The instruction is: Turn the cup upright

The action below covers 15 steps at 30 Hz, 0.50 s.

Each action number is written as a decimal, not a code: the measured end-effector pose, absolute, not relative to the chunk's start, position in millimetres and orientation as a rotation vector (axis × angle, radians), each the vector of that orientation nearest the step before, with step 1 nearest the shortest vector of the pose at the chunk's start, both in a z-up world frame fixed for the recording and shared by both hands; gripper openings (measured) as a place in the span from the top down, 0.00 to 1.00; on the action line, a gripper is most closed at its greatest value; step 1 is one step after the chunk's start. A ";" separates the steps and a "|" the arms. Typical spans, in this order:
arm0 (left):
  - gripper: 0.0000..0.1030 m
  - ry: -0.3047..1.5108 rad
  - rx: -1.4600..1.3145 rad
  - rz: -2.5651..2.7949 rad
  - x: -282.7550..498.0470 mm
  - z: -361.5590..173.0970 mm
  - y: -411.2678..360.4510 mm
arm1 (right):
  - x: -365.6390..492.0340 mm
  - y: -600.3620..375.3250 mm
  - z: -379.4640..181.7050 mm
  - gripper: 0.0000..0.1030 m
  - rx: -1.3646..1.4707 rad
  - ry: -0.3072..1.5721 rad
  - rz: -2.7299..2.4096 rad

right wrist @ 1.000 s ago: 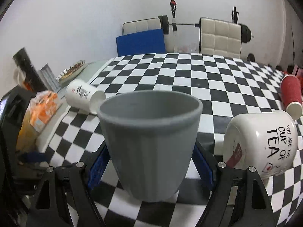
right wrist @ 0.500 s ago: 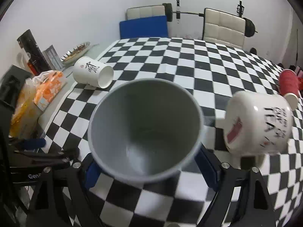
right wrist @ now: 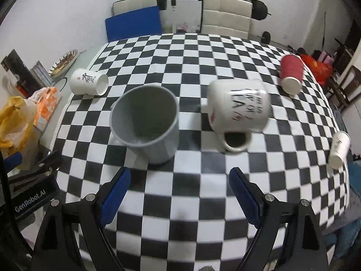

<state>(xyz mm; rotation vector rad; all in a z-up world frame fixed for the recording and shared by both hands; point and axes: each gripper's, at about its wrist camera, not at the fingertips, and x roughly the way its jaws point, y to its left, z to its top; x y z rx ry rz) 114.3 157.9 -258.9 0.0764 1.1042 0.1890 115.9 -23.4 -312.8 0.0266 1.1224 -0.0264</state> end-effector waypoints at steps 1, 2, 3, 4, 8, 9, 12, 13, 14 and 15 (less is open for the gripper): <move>0.03 1.098 0.077 0.187 108.1 -252.6 155.9 | 111.4 -25.9 -306.7 0.12 0.032 1.122 -0.026; 0.03 1.091 0.077 0.181 99.3 -243.6 153.1 | 104.7 -28.9 -298.7 0.12 0.031 1.124 -0.031; 0.03 1.087 0.077 0.178 95.4 -239.4 151.3 | 100.6 -30.6 -292.7 0.12 0.031 1.125 -0.032; 0.03 1.081 0.078 0.177 88.1 -232.9 150.4 | 91.8 -34.5 -282.3 0.12 0.036 1.124 -0.026; 0.03 1.042 0.070 0.163 56.1 -197.3 143.3 | 62.5 -39.9 -244.3 0.12 -0.003 1.102 -0.024; 0.03 1.031 0.067 0.159 49.0 -188.5 142.2 | 55.4 -41.5 -234.8 0.12 -0.014 1.096 -0.030; 0.03 0.995 0.065 0.144 24.1 -157.5 135.8 | 32.2 -48.5 -203.5 0.12 -0.014 1.074 -0.034; 0.03 0.984 0.062 0.140 17.4 -149.0 134.6 | 26.8 -50.3 -194.9 0.12 -0.014 1.065 -0.036; 0.03 0.978 0.058 0.137 11.7 -142.0 133.6 | 20.0 -52.2 -184.6 0.12 -0.014 1.052 -0.036; 0.03 0.975 0.051 0.134 6.1 -134.5 132.7 | 11.2 -54.3 -172.0 0.12 -0.019 1.035 -0.036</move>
